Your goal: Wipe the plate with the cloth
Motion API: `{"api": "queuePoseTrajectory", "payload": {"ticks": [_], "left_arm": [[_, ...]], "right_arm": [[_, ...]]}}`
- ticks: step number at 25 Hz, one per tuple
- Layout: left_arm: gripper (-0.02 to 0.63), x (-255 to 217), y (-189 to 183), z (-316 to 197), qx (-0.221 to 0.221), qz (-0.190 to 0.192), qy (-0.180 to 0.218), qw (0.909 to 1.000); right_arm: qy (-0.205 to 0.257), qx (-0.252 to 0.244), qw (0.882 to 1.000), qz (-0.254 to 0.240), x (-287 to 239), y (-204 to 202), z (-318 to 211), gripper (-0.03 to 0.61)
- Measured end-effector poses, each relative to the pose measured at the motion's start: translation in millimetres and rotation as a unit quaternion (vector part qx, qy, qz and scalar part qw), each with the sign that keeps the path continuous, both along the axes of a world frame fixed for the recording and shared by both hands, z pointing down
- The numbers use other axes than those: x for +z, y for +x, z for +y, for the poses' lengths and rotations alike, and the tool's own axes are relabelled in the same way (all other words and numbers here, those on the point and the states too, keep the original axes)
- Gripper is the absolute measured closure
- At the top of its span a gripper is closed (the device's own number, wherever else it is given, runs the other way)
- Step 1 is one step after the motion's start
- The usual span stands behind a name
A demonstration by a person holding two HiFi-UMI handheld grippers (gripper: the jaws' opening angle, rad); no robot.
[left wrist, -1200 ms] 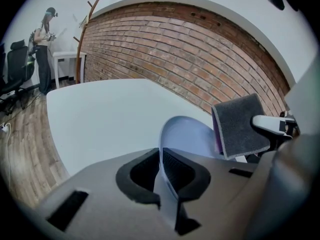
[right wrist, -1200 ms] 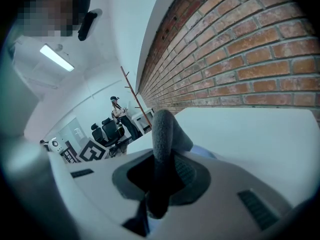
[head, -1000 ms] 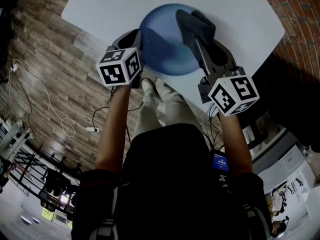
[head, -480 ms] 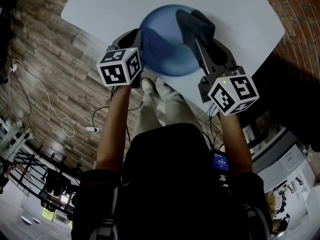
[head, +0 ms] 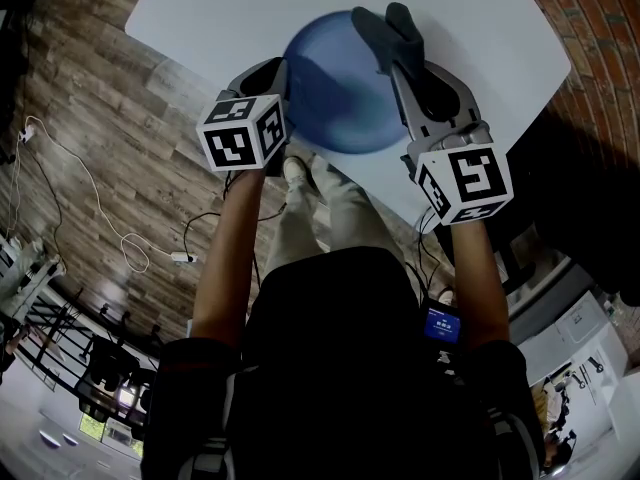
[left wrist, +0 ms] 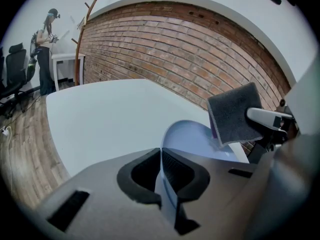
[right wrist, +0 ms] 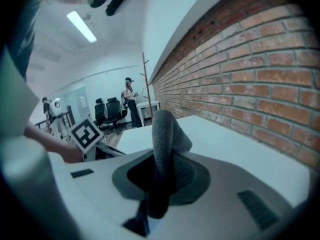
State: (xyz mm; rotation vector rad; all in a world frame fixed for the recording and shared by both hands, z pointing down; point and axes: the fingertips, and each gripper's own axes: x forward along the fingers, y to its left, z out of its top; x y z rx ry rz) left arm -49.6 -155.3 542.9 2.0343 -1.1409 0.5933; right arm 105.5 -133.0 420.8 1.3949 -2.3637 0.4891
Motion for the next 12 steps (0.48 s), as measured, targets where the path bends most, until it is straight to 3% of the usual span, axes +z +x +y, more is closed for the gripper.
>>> {"api": "queuePoseTrajectory", "payload": {"ticks": [6,12], "left_arm": [[0.586,0.6,0.3,0.4,0.0,0.004,-0.004,1.0],[0.584,0.3,0.8,1.2,-0.002,0.005,-0.004,1.0]], "right_arm": [[0.048,-0.099,0.985,0.133,0.8,-21.5,-6.0,0.525],[0.046,-0.186,0.953,0.236,27.0,-39.6,2.0,0.525]]}}
